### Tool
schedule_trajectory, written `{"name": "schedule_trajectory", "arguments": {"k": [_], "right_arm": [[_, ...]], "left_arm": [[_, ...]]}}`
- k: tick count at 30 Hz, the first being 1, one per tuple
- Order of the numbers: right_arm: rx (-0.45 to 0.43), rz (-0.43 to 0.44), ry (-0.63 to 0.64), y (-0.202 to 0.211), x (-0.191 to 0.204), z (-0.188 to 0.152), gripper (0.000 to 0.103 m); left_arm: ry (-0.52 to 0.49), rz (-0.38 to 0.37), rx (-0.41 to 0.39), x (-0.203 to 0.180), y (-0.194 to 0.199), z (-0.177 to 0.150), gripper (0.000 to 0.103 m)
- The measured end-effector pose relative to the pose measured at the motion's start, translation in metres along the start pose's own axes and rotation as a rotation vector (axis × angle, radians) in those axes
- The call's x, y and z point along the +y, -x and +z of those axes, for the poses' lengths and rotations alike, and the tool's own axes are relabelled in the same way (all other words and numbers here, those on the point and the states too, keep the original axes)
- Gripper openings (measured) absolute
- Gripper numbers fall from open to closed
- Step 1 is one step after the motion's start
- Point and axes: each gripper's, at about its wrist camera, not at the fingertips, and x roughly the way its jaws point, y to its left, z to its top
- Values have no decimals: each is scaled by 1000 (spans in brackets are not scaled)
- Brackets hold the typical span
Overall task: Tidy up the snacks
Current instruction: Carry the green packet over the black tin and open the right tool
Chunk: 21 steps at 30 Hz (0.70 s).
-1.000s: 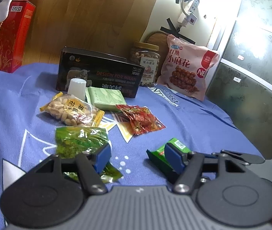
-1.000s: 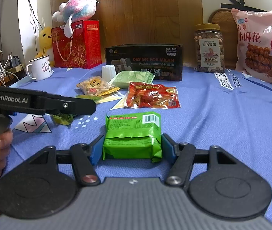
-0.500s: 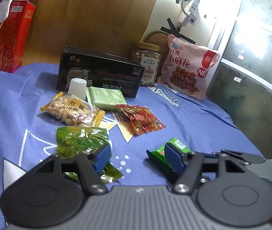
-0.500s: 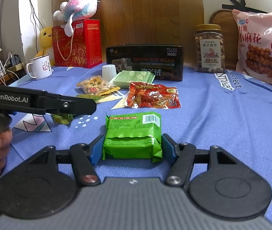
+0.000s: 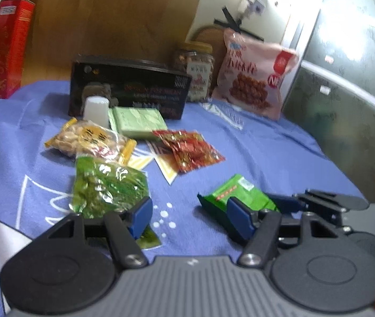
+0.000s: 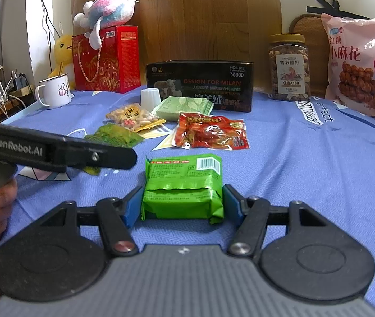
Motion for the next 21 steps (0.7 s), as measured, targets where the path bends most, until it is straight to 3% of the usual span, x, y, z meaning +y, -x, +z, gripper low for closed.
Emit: {"name": "schedule_trajectory", "arguments": {"k": [5, 21], "right_arm": [[3, -4, 10, 0, 2, 0, 67], [-5, 16, -13, 2, -1, -1, 67]], "left_arm": [[-70, 21, 21, -12, -6, -1, 70], [-58, 29, 20, -10, -6, 0, 71]]}}
